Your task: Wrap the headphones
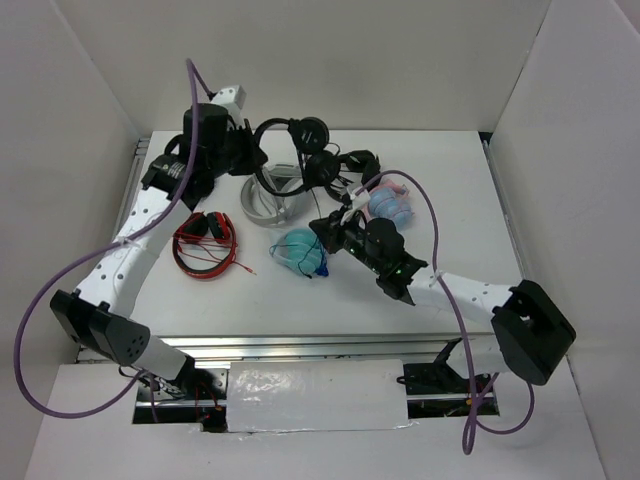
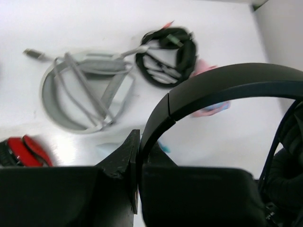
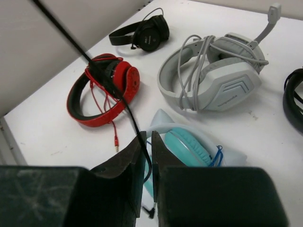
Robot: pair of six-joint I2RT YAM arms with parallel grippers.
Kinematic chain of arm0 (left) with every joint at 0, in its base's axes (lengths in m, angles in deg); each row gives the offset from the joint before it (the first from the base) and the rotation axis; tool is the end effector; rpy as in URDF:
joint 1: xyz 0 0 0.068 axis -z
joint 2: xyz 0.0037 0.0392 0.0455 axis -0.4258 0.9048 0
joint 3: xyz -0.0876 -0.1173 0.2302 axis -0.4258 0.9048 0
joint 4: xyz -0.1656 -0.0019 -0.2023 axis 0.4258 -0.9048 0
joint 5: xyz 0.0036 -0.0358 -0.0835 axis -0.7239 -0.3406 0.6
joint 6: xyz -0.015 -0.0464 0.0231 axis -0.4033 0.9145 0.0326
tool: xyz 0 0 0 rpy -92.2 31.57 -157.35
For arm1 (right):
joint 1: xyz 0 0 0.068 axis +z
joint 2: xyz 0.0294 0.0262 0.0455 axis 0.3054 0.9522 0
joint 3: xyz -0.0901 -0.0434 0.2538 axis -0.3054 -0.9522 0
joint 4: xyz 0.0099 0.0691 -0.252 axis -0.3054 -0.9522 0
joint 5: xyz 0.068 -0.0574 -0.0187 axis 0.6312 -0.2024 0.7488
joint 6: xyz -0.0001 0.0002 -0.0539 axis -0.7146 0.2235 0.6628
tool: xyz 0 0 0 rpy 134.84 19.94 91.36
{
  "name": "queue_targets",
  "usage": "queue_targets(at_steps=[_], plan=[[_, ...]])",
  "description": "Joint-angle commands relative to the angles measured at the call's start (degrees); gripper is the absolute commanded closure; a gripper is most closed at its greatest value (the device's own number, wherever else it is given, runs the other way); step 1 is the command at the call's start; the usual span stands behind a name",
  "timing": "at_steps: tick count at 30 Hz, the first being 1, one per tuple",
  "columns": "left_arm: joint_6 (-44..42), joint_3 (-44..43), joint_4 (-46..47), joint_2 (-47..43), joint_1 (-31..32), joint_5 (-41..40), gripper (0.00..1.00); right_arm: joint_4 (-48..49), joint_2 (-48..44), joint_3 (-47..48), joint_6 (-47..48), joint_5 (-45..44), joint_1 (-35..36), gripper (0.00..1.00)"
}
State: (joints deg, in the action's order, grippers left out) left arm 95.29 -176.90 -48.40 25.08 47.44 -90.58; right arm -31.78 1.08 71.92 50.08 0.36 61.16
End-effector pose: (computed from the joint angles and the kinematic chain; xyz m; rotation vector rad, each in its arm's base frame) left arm 0.3056 -0.1230 0.4403 -0.1140 2.0114 -0.5019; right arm 0.2149 0.2036 0.2703 -0.4522 1.6053 0.7578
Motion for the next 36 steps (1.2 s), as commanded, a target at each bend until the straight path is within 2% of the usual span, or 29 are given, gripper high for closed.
queue_targets(at_steps=[1,4,9,13,25,31,32,34,35,36], plan=[[5.3,-3.5,10.6,-6.3,-0.9,8.8,1.0,15.1,2.7,-2.9,1.0,-2.9,0.4,0.83],[5.5,-4.7,9.6,-7.1,-0.8,9.5,1.0,21.0,4.0,-4.1,0.6,-2.3,0.3,0.75],[5.1,-5.8,8.8,-8.4,-0.7,10.8,1.0,25.8,6.0,-4.5,0.7,-2.0,0.3,0.68],[4.5,-6.7,7.7,-9.3,-0.8,12.0,1.0,27.9,8.2,-4.3,-0.4,-1.2,-0.8,0.68],[4.0,-8.7,7.5,-11.7,-1.0,14.3,1.0,34.6,13.3,-6.2,-4.1,9.3,-4.4,0.65],[4.0,-8.0,8.4,-11.9,-1.0,17.2,1.0,34.8,13.7,-5.8,-4.2,9.9,-5.8,0.84],[3.8,-7.7,8.7,-12.0,-0.9,17.8,1.0,34.7,13.7,-5.7,-4.2,9.8,-6.1,0.93],[3.3,-6.5,10.0,-12.2,-1.0,19.8,1.0,32.8,13.5,-5.4,-4.6,9.5,-7.7,1.0],[1.7,-5.2,10.6,-12.4,-1.0,23.0,1.0,31.2,13.6,-4.0,-4.6,10.1,-8.8,1.0],[0.5,-4.4,11.4,-12.6,-0.7,25.0,1.0,25.7,13.6,-2.9,-4.6,10.6,-11.0,1.0]])
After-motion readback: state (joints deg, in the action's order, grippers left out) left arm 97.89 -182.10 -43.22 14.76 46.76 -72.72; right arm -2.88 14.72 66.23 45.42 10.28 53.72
